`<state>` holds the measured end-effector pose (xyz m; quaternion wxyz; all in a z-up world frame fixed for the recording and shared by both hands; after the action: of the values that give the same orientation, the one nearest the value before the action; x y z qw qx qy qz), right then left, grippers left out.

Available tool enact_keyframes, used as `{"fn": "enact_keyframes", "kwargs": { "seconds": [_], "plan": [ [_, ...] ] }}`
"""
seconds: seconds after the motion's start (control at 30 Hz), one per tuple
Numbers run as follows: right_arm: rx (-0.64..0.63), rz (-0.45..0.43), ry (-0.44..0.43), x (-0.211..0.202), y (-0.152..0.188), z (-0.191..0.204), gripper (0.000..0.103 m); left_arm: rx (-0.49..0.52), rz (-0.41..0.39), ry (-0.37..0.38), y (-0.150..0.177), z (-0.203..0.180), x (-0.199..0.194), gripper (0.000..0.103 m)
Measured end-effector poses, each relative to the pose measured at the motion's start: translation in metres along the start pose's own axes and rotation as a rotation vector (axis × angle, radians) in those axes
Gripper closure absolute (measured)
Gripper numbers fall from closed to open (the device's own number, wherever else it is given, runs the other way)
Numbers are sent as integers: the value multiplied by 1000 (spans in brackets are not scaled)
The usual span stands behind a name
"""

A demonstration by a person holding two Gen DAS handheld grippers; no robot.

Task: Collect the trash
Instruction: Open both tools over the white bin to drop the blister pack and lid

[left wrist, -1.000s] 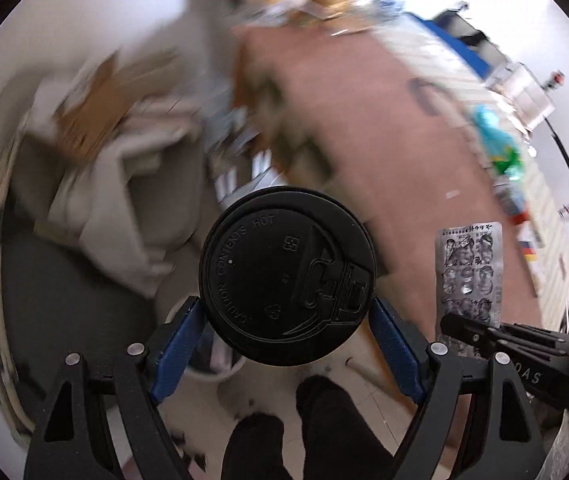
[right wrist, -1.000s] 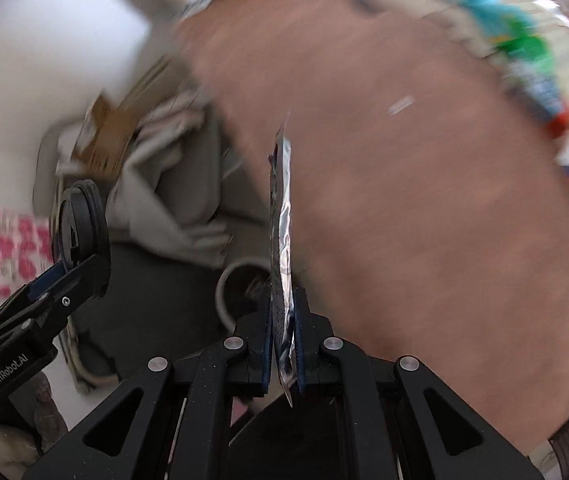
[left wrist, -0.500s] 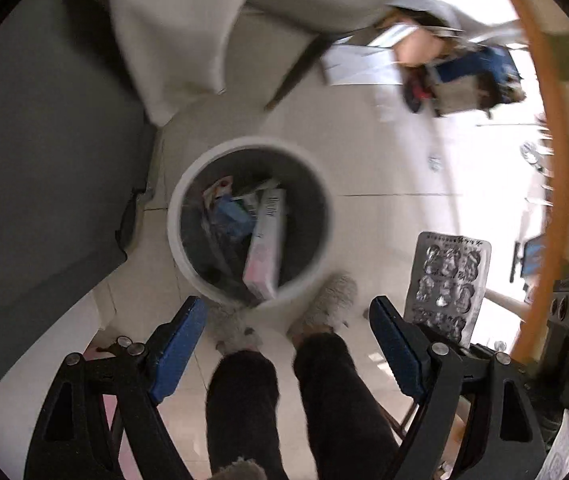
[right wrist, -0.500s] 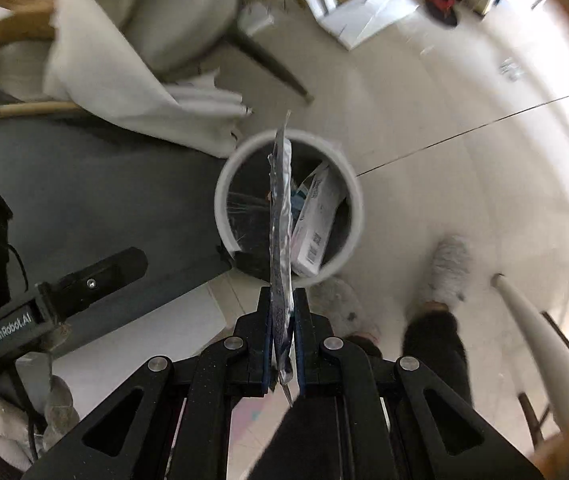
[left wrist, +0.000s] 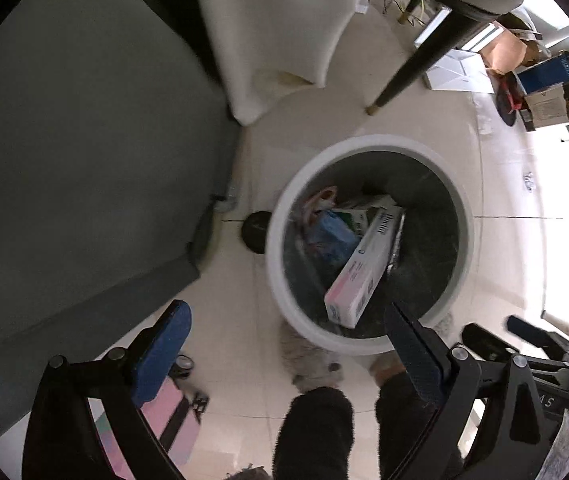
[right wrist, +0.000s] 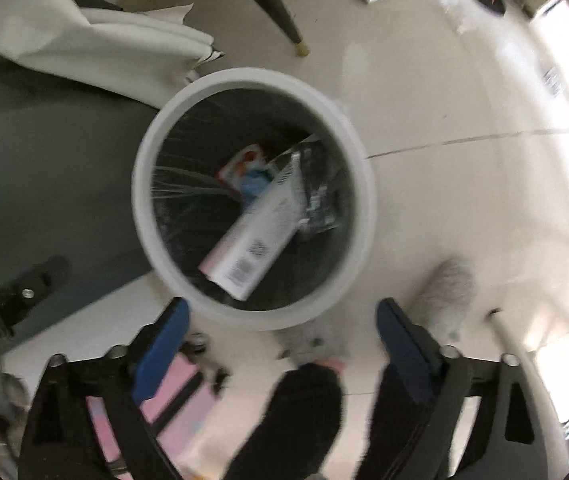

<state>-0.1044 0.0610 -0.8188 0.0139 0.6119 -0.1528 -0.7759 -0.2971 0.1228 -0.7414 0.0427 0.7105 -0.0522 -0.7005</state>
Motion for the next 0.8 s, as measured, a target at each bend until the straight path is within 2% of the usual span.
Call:
{"fn": "enact_keyframes", "kwargs": {
  "seconds": [0.13,0.23,0.5,0.8],
  "plan": [
    [-30,-38,126,-24,3,-2,3,4,-25,-46,6,0,-23,4],
    [-29,-67,169,-50,6,-2,3,12,-46,-56,13,-4,-48,4],
    [4,-147,186,-146,28,9,3,14,-104,-40,30,-12,-139,4],
    [-47,-241,180,-279,76,39,3,48,-177,-32,65,-14,-253,4]
  ]
}}
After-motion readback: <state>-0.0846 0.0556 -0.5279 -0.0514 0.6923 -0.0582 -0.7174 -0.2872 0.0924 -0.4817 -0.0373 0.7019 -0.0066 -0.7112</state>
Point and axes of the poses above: each gripper's, at about its wrist camera, not at the fingertips, and x roughly the way its jaws point, z to its left, y to its underside, the point moved 6 cm from there along x, roughly the way its jaws point, and after that the axes turned 1 degree about -x, right-handed, at the moved point
